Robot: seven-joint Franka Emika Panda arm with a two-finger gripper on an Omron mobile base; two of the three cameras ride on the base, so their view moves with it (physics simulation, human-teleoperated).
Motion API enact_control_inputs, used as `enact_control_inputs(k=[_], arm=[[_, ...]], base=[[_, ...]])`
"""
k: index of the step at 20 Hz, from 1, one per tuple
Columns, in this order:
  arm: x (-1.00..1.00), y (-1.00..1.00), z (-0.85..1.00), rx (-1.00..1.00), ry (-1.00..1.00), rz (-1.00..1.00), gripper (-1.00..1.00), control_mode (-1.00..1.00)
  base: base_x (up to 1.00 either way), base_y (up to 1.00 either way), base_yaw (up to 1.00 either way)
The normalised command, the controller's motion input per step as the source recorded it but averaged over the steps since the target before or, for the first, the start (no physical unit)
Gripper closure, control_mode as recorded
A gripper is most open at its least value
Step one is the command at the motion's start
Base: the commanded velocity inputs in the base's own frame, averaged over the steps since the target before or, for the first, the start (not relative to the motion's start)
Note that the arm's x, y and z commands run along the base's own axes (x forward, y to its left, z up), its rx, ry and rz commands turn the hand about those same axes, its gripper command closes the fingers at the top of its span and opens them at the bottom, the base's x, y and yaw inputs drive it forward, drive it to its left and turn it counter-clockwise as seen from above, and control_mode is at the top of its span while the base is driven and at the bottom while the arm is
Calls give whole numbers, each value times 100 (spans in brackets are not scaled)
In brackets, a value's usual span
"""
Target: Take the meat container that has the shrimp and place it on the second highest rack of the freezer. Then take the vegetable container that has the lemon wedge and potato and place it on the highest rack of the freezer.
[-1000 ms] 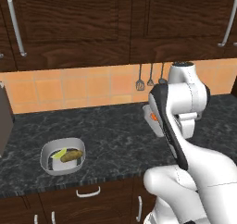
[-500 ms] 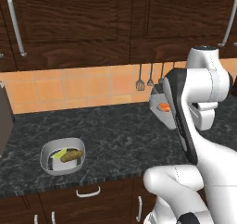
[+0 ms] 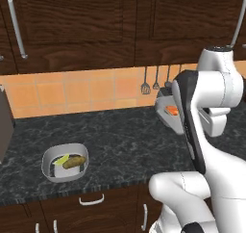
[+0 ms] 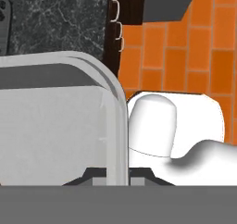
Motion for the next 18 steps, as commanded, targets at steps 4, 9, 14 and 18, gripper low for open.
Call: enact_control_inputs(k=[4,9,14,18], arm=[[-14,0,0,0,-6,0,100,100],[0,0,0,0,0,0,100,100],[0,0,0,0,0,0,100,100],[0,0,0,0,0,0,100,100]], base=[[-11,0,0],[-90,-15,-7],[-48,-6,-60],[-22,0,-87]])
